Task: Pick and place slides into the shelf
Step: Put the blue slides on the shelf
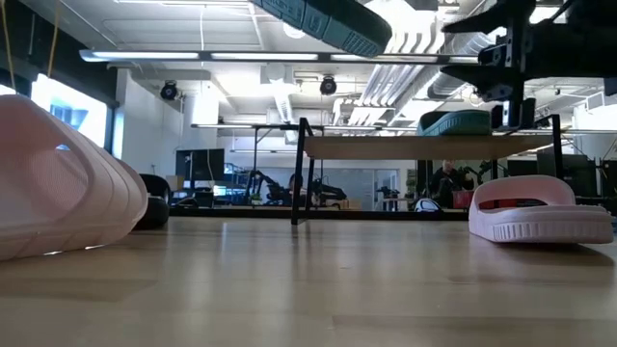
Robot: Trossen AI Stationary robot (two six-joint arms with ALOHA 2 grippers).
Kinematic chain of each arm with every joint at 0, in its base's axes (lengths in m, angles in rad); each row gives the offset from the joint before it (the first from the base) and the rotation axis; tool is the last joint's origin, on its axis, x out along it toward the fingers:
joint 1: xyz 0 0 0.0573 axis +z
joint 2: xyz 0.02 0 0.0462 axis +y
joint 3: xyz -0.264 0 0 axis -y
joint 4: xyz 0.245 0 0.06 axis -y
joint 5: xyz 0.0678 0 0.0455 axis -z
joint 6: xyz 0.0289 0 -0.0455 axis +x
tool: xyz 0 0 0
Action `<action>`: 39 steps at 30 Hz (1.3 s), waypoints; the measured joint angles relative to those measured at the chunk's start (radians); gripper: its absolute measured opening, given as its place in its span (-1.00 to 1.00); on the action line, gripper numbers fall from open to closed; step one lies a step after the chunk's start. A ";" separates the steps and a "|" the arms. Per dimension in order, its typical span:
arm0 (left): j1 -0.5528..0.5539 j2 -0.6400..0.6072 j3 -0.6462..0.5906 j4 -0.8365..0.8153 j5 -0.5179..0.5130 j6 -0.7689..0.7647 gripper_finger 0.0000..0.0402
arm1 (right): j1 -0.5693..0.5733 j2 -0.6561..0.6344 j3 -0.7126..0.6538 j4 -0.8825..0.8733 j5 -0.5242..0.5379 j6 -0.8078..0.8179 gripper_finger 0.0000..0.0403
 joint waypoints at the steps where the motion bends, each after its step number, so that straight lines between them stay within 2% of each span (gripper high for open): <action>1: 0.000 0.000 -0.004 0.005 0.000 0.000 -1.00 | -0.002 0.021 0.001 0.044 0.003 -0.011 0.01; 5: 0.000 0.000 -0.010 0.013 -0.001 0.000 -1.00 | -0.019 0.118 0.013 0.151 -0.001 -0.017 0.02; 9: 0.000 0.000 -0.010 0.013 -0.002 -0.001 -1.00 | -0.036 0.215 0.041 0.178 -0.051 -0.009 0.00; 14: 0.000 0.000 -0.010 0.019 -0.002 -0.002 -1.00 | -0.058 0.337 0.090 0.323 -0.095 -0.037 -0.01; 21: 0.000 0.001 -0.010 0.018 -0.002 -0.010 -1.00 | -0.083 0.491 0.179 0.330 -0.204 -0.046 -0.01; 31: 0.000 0.001 -0.010 0.011 0.010 -0.024 -1.00 | -0.084 0.646 0.291 0.407 -0.233 -0.078 -0.02; 35: 0.000 0.001 -0.010 0.007 0.013 -0.034 -1.00 | -0.083 0.679 0.307 0.409 -0.208 -0.078 -0.13; 39: 0.000 0.001 -0.010 -0.012 0.013 -0.047 -1.00 | -0.083 0.697 0.314 0.425 -0.200 -0.078 -0.37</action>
